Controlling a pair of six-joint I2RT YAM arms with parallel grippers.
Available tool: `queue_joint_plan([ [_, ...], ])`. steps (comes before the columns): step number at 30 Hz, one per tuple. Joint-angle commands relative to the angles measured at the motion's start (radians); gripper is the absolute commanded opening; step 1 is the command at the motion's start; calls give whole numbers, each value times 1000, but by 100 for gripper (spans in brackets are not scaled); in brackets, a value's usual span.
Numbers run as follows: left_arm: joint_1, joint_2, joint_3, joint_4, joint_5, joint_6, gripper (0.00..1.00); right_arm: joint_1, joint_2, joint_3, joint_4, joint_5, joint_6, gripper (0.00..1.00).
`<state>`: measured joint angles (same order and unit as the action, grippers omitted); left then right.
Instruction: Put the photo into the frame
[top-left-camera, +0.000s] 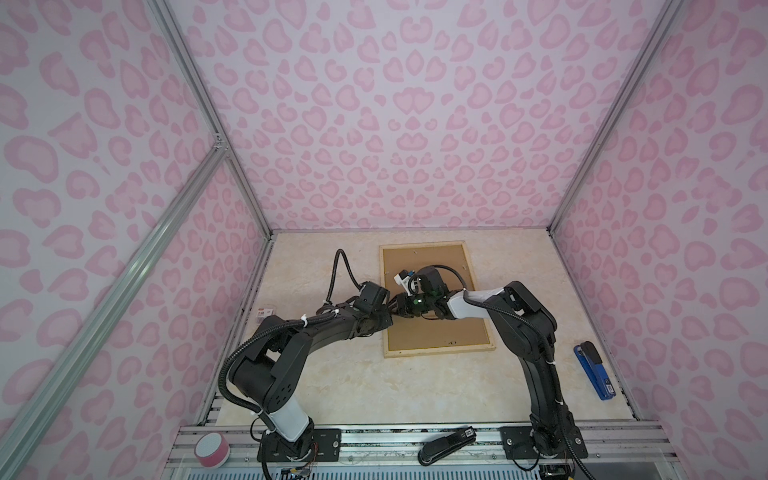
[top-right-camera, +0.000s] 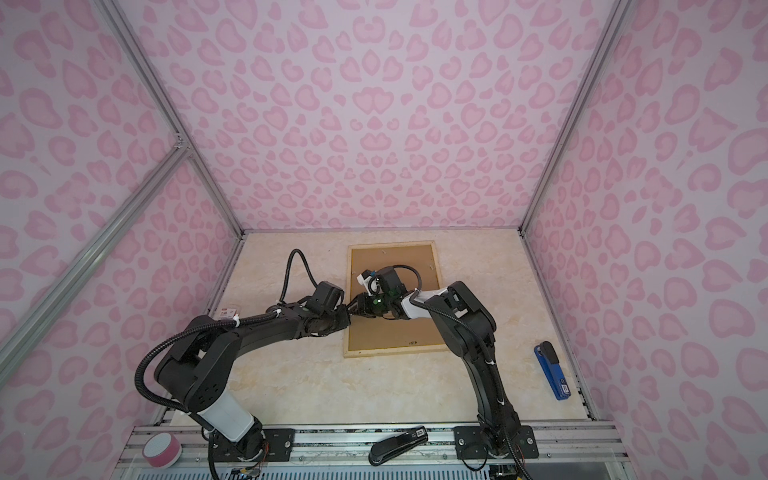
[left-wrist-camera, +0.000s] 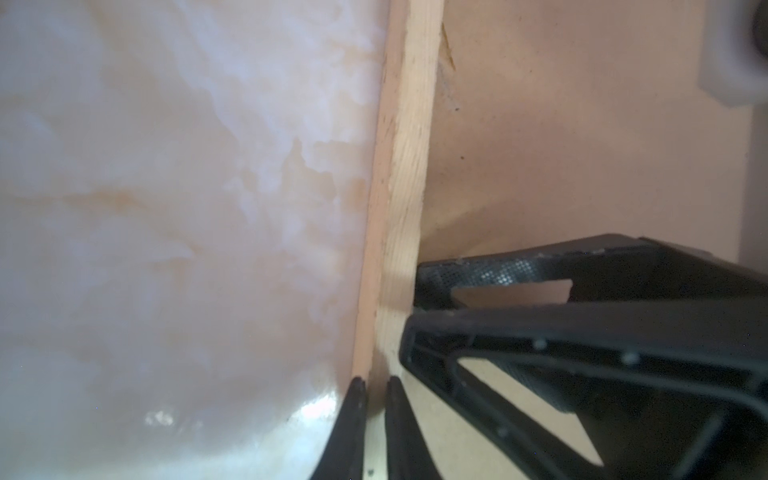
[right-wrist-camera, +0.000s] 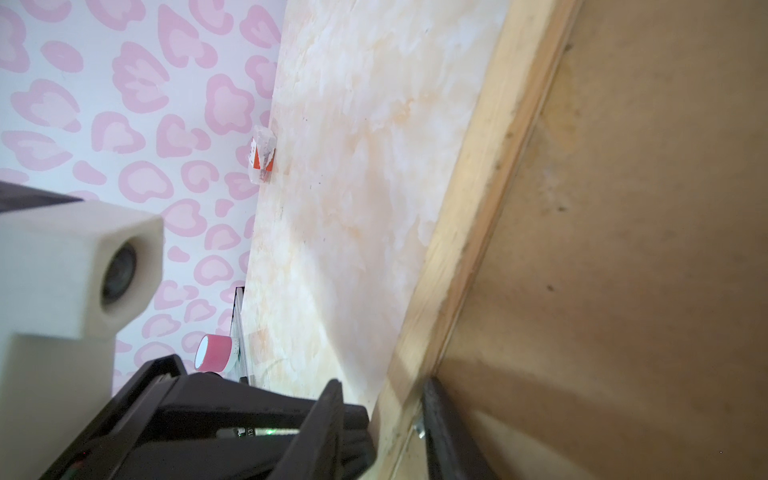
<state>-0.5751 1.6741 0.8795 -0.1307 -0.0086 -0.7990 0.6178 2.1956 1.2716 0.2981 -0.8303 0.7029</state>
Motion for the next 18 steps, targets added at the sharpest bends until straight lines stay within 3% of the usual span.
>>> queue_joint_plan([
  [1, -2, 4, -2, -35, 29, 11, 14, 9, 6, -15, -86, -16, -6, 35],
  [12, -2, -6, 2, -42, 18, 19, 14, -23, 16, 43, -115, -18, -23, 36],
  [18, 0, -52, 43, -104, -57, 63, 19, -101, -33, 140, -279, 22, -134, 37],
])
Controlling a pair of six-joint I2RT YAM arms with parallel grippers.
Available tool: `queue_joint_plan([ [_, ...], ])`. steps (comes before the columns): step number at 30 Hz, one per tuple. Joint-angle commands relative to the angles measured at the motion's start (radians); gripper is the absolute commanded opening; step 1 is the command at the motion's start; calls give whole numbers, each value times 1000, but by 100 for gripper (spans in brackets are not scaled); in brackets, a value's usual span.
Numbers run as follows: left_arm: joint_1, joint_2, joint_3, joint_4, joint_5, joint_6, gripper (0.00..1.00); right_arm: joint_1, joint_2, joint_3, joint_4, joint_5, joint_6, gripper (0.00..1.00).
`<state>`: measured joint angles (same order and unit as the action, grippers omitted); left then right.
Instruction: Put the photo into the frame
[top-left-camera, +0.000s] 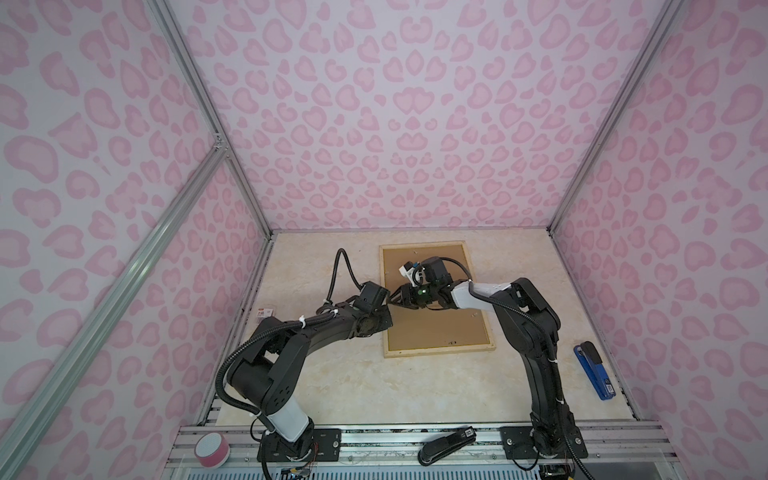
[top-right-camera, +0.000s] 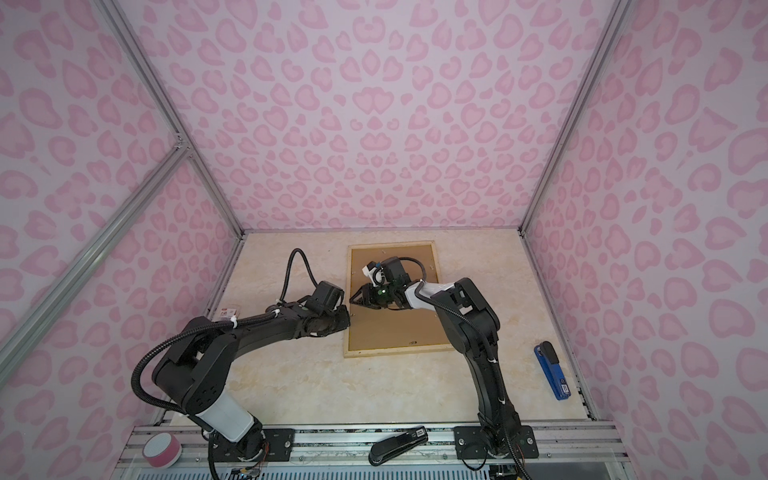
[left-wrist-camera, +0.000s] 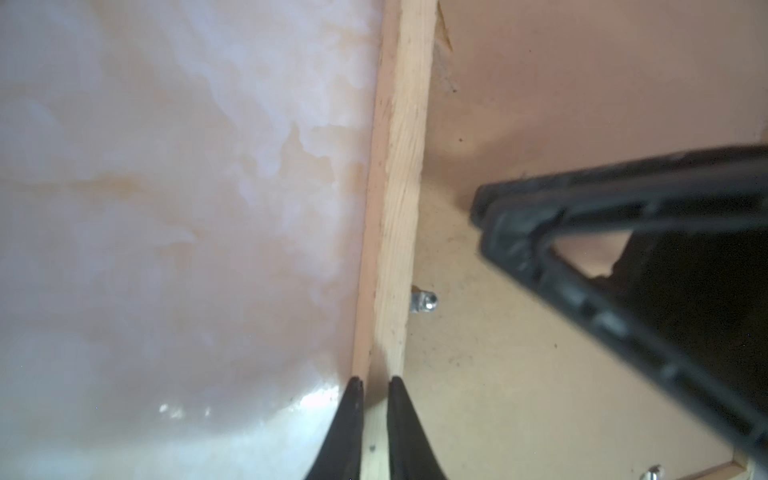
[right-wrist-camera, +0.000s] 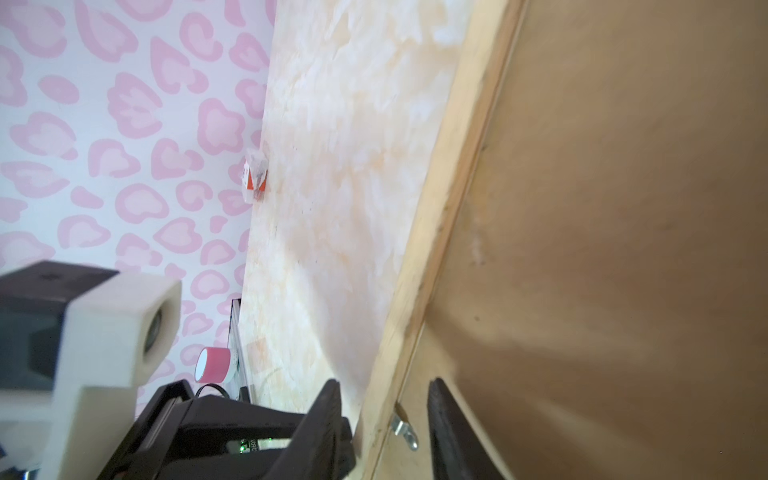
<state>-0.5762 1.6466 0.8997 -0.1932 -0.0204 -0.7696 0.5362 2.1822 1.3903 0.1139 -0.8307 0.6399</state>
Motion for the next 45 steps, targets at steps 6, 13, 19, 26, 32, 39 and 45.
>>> queue_joint_plan([
  [6, -3, -30, 14, -61, -47, 30, 31, -137, -105, 71, -323, 200, -233, 39],
  [13, -44, -12, 9, -57, -62, 26, 33, -233, -147, 132, -553, 428, -379, 41],
  [19, -66, 54, 55, -120, -120, 30, 30, -255, -180, 57, -526, 421, -373, 41],
  [26, -68, 92, 84, -148, -161, 85, 18, -277, -207, 17, -513, 424, -368, 41],
  [32, -68, 103, 120, -146, -168, 246, 16, -343, -236, 10, -526, 443, -371, 41],
  [39, -67, 157, 176, -101, -120, 436, 15, -398, -244, 48, -557, 463, -381, 41],
  [45, -10, 206, 216, -92, -100, 478, 17, -405, -227, 87, -577, 492, -391, 41],
])
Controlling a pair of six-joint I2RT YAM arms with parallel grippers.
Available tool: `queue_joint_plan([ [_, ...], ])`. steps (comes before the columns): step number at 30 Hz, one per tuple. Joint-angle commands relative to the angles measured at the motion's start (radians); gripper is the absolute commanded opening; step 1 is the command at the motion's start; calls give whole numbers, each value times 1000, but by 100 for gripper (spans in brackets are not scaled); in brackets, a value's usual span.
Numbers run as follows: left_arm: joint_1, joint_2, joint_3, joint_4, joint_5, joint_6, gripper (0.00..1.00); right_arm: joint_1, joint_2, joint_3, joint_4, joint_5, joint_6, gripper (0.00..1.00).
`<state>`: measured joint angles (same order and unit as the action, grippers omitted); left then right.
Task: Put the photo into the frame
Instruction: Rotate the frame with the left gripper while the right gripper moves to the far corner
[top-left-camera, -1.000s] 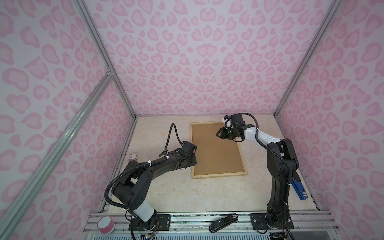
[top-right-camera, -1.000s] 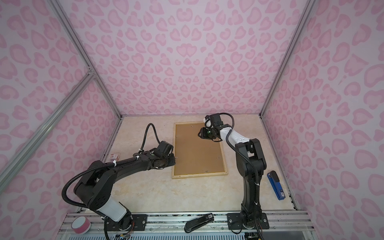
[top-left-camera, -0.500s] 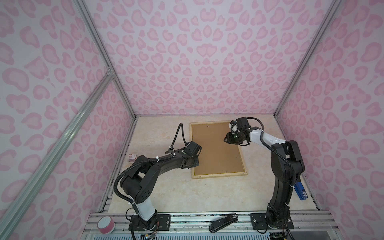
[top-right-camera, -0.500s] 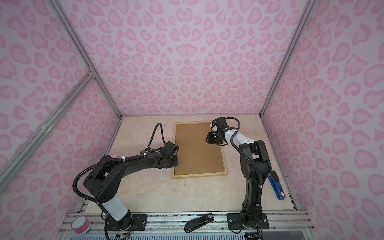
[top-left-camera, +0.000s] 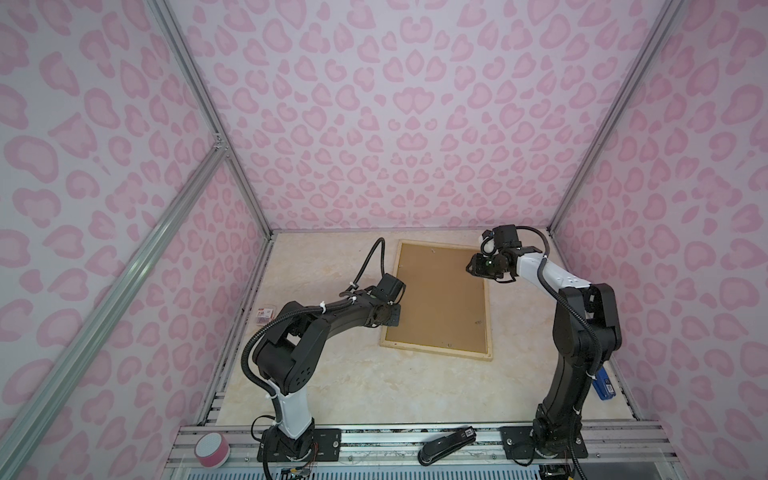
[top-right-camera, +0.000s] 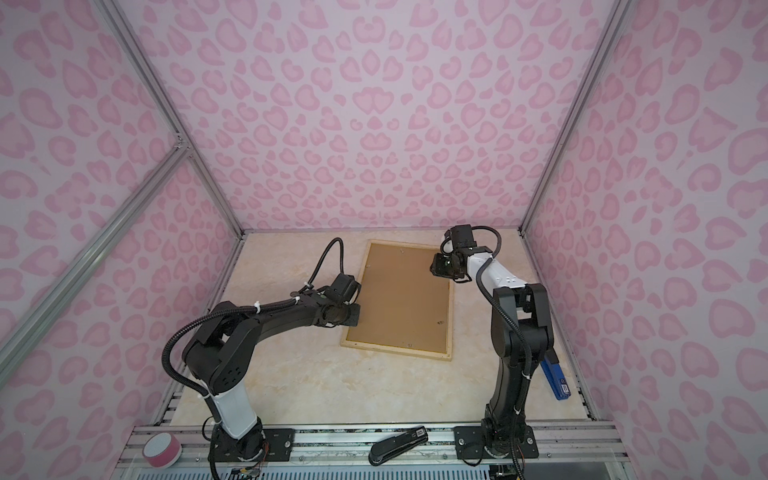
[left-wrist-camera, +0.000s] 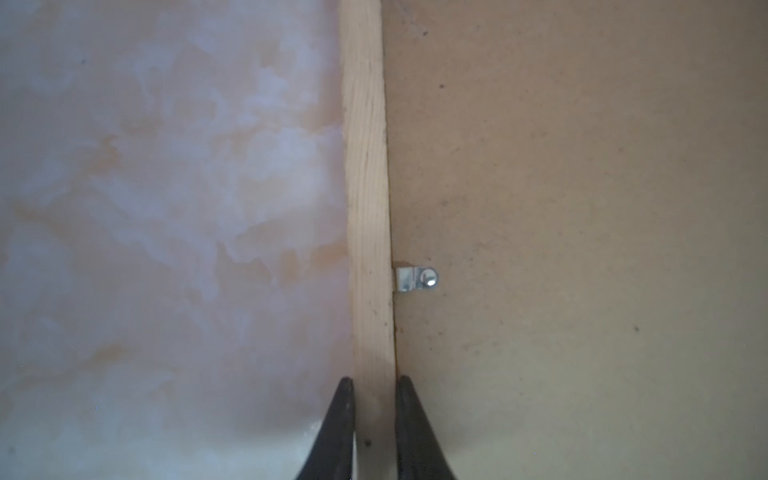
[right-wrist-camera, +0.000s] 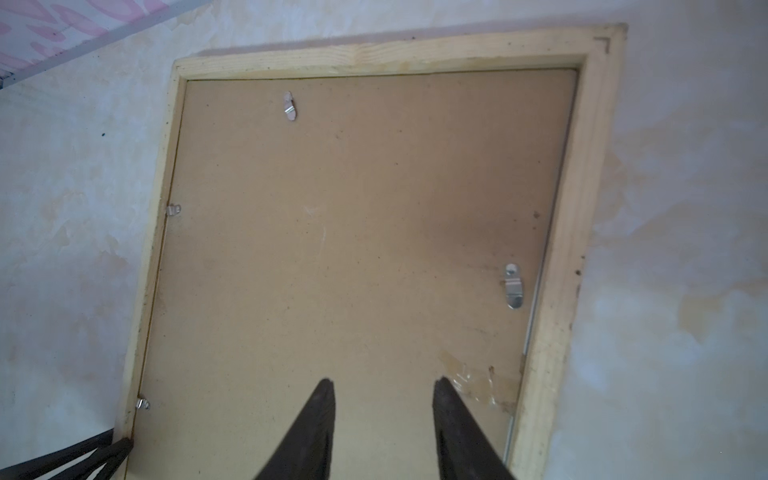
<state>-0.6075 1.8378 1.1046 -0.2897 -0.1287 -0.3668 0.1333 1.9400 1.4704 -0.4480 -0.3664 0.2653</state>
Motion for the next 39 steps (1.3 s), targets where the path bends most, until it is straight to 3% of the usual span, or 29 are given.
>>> queue_joint_plan([
  [1, 31, 14, 12, 2, 12, 72, 19, -4, 27, 53, -18, 37, -18, 41],
  [8, 38, -64, 9, -4, 62, 68, 40, -18, 202, 290, -64, 102, -24, 40],
  [10, 30, -97, 3, -12, 76, 51, 41, -22, 263, 370, -73, 107, -35, 40],
  [16, -1, -250, -103, -72, 22, -98, 40, -45, 496, 728, -224, 121, -46, 39],
  [23, -48, -407, -325, -62, 81, -263, 29, -70, 727, 1084, -365, 102, -42, 39],
  [32, -92, -332, -352, -29, 101, -331, 25, -92, 787, 1107, -367, 72, -38, 39],
  [39, -76, -265, -322, -40, 38, -351, 25, -101, 742, 1042, -447, 61, -73, 38],
])
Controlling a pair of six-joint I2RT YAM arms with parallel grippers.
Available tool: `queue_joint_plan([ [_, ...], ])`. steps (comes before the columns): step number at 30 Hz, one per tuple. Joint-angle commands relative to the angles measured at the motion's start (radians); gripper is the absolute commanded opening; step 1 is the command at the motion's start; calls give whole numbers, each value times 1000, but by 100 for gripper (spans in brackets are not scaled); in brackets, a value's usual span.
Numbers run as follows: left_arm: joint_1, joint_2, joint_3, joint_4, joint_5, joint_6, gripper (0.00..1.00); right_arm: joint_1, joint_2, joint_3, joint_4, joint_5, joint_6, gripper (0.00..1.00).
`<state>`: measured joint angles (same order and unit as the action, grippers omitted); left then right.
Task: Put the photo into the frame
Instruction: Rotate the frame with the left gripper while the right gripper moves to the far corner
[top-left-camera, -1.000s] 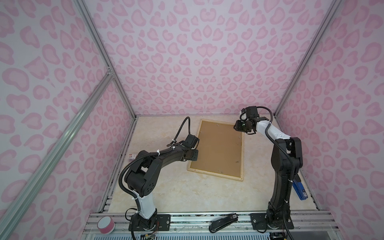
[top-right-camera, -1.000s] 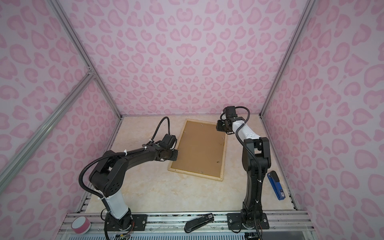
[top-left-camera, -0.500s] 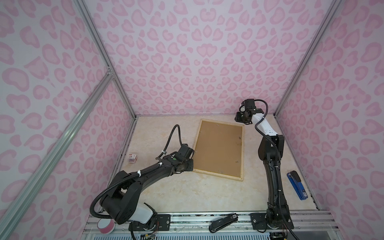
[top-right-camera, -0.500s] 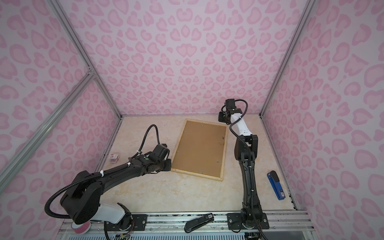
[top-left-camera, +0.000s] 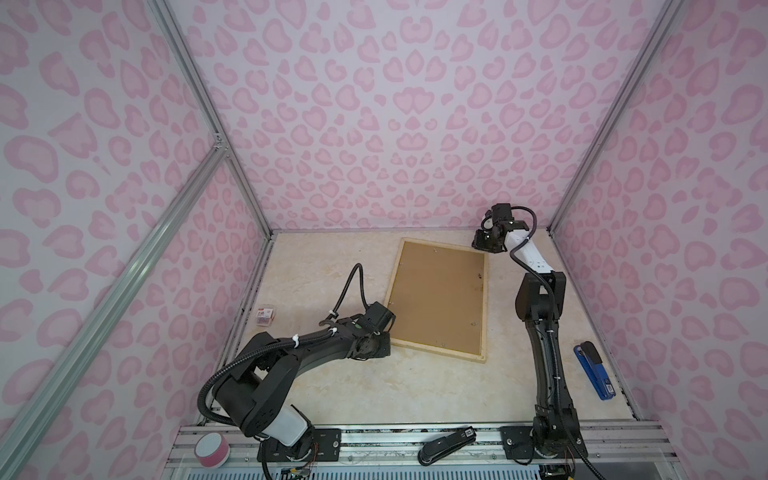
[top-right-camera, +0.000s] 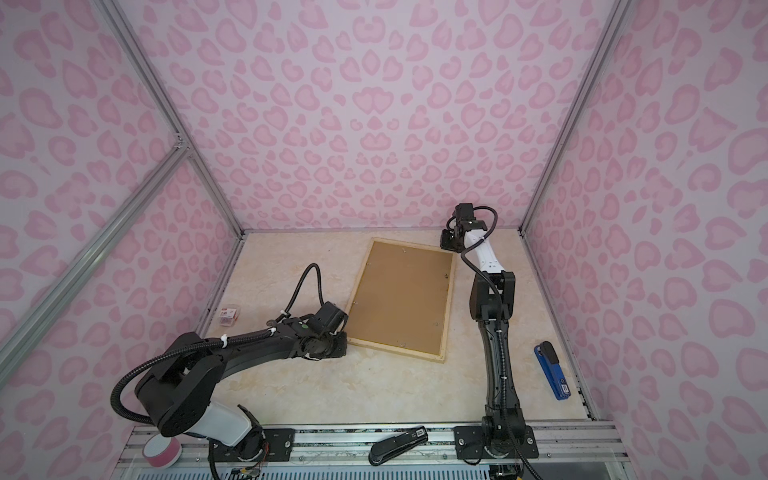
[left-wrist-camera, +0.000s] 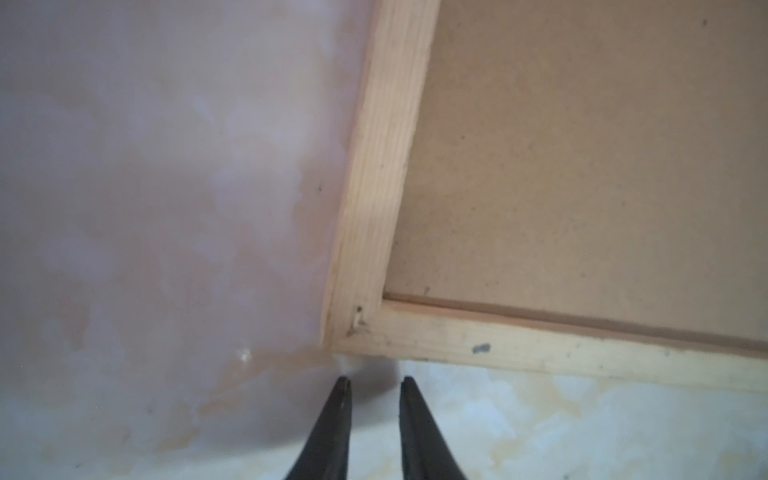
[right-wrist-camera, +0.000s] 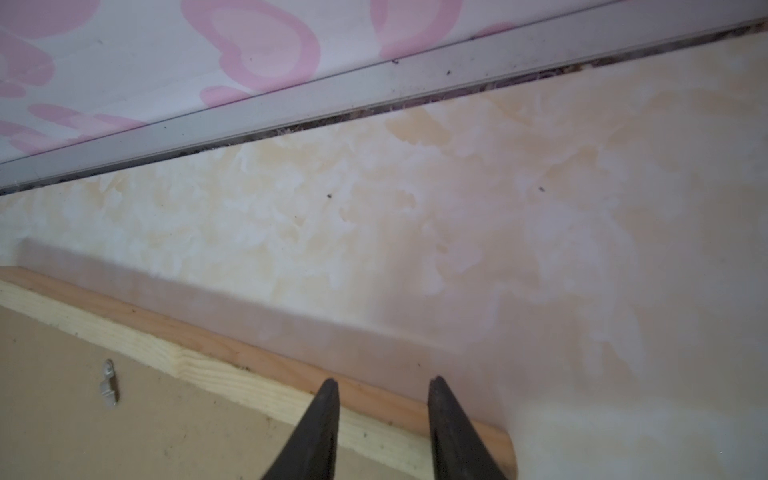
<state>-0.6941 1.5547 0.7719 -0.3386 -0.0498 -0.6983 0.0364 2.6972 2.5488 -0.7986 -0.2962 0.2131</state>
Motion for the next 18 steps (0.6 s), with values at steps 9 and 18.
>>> queue_joint_plan([
  [9, 85, 112, 56, 26, -73, 16, 25, -33, -258, -461, 45, 2, -23, 37],
  [18, 133, 163, 119, 15, -87, 68, 25, -71, -580, -969, 218, -9, -1, 36],
])
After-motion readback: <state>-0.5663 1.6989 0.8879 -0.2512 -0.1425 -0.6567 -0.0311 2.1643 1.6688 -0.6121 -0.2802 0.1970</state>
